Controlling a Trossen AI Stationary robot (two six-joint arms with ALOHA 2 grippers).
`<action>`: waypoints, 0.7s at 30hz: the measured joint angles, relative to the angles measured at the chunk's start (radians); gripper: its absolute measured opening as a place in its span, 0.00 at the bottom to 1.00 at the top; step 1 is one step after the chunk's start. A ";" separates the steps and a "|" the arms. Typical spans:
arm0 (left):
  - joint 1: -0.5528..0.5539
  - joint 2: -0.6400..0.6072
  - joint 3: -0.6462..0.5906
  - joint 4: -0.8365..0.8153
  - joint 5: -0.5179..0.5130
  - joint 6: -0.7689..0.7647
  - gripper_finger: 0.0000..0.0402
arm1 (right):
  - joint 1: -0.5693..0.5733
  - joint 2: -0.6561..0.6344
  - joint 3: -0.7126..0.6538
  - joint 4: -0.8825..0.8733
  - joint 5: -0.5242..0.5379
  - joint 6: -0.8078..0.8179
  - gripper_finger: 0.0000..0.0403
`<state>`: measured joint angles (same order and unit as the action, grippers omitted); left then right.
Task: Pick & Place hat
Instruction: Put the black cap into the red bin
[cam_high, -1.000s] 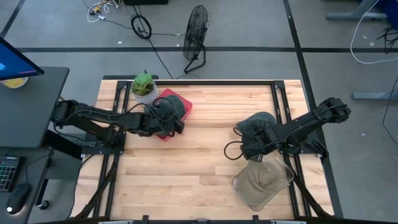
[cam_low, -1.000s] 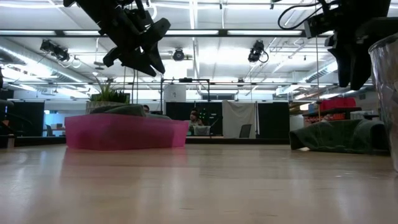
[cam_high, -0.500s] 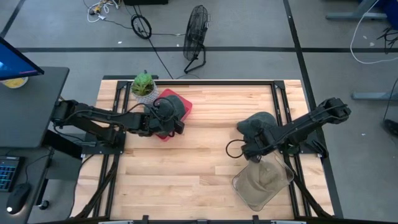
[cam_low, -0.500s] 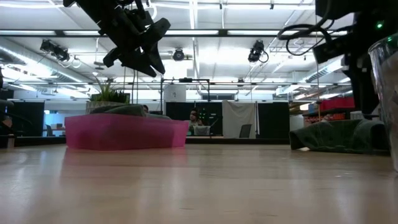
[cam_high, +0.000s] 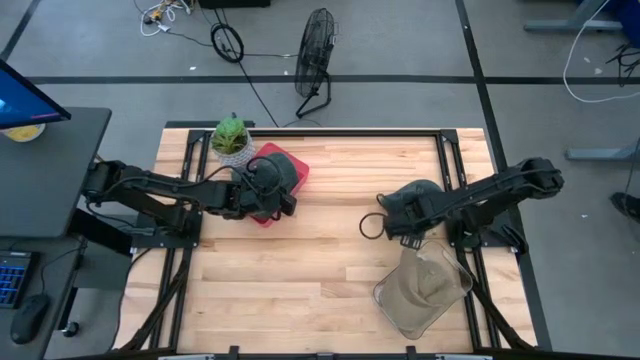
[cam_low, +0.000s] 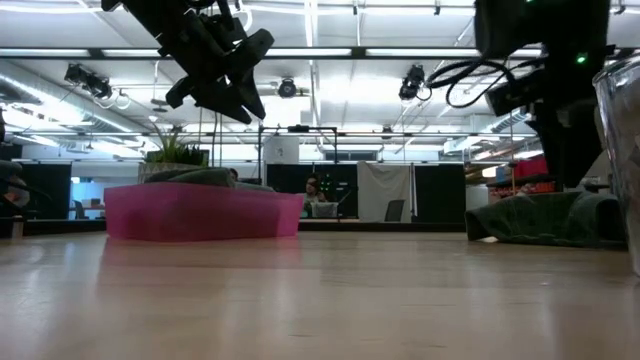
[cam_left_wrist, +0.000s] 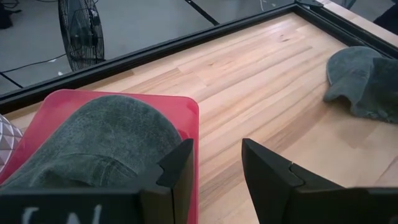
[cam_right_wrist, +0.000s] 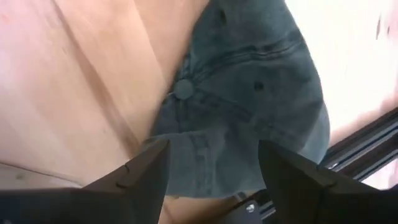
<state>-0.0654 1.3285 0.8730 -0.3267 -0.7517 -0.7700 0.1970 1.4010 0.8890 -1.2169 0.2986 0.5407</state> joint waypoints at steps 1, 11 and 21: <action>0.000 0.000 0.000 0.000 0.000 0.000 0.34 | -0.019 0.000 0.001 0.010 -0.017 -0.004 0.61; 0.008 0.000 0.000 -0.008 0.000 0.000 0.34 | -0.141 0.000 0.074 0.050 -0.107 -0.044 0.61; 0.008 0.000 -0.001 -0.008 -0.001 0.053 0.34 | -0.339 0.000 0.001 0.061 0.051 -0.013 0.61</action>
<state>-0.0570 1.3285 0.8722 -0.3344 -0.7528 -0.7174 -0.1424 1.4010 0.8897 -1.1560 0.3492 0.5275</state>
